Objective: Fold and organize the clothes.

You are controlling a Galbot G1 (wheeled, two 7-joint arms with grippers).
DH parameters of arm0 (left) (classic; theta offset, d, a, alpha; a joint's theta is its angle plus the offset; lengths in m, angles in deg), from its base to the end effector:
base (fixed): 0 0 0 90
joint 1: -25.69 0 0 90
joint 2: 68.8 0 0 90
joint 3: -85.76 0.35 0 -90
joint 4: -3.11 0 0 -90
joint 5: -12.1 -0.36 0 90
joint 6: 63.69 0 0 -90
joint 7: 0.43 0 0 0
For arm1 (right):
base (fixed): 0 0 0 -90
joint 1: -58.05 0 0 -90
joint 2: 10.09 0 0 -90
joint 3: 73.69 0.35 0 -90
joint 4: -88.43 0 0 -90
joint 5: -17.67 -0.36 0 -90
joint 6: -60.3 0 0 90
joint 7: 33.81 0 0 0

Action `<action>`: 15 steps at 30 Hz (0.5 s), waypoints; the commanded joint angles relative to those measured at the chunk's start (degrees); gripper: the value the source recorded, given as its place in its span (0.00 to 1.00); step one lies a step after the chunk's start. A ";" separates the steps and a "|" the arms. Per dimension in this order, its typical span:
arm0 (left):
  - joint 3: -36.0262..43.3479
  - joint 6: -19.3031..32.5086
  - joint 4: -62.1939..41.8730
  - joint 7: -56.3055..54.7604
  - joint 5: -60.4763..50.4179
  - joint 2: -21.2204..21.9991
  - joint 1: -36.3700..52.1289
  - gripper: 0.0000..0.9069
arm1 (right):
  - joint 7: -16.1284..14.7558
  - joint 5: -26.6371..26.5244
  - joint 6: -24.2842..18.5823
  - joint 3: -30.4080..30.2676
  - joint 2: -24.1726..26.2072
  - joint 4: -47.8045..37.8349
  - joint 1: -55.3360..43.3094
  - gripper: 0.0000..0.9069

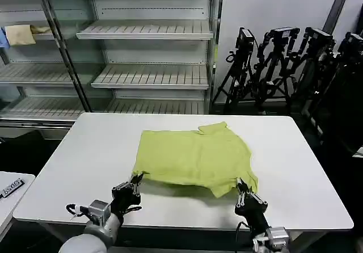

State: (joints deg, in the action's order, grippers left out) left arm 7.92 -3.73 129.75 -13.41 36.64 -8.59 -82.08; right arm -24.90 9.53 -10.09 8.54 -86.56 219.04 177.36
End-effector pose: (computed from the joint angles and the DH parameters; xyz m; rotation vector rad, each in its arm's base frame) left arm 0.2239 0.0143 -0.2267 -0.3420 -2.7840 -0.1532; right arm 0.1768 0.0089 -0.2382 0.1538 -2.9614 0.0492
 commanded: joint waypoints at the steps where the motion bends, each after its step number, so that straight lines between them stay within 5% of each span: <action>1: 2.68 0.24 -6.95 0.06 0.49 -0.28 7.43 0.03 | -0.23 -3.00 2.40 -0.32 2.14 -7.94 -12.06 0.00; 15: 5.62 0.37 -12.71 -0.19 -2.41 0.93 10.73 0.02 | -1.75 -1.77 3.34 -2.59 4.91 -16.61 -21.44 0.00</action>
State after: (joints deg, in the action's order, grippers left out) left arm 12.39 -3.42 120.53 -13.57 35.25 -7.68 -73.91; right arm -26.40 7.89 -7.37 6.51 -82.78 208.18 162.55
